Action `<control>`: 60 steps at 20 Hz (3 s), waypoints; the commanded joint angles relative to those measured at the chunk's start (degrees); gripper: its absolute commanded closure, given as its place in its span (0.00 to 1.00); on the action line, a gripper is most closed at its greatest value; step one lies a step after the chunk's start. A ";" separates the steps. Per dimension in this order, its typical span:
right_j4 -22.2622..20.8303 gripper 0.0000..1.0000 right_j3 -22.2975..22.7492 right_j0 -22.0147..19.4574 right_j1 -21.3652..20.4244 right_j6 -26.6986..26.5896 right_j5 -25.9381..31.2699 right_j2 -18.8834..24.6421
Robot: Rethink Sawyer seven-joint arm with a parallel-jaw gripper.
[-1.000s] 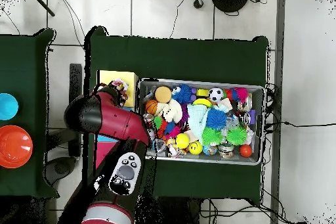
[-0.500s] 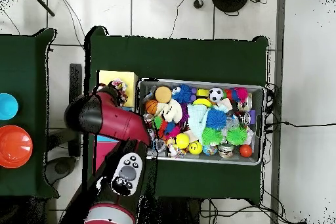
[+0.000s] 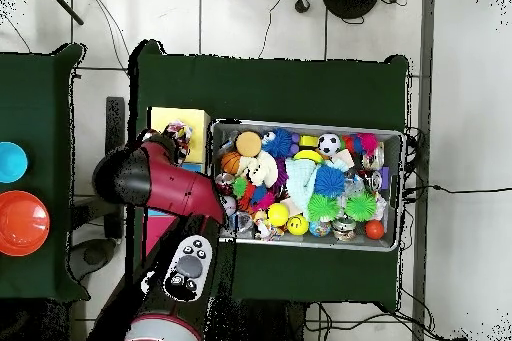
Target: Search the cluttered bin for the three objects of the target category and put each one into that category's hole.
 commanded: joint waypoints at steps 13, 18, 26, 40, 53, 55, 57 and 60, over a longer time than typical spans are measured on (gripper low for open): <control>-1.81 1.00 4.36 0.05 -2.01 9.67 9.98 3.19; -2.07 0.00 4.20 0.40 -2.11 9.70 10.48 2.34; -2.30 0.00 4.29 1.51 -2.00 9.93 10.15 1.09; -2.75 1.00 2.24 3.63 -2.06 10.54 13.28 -3.21; -4.56 1.00 8.44 0.53 -6.71 6.34 9.59 -2.30; -5.37 1.00 9.96 -0.91 -7.43 5.34 7.82 -1.13; -6.31 1.00 11.51 -2.63 -8.32 4.23 6.16 0.32; -8.13 1.00 13.69 -4.72 -9.43 3.46 3.64 2.09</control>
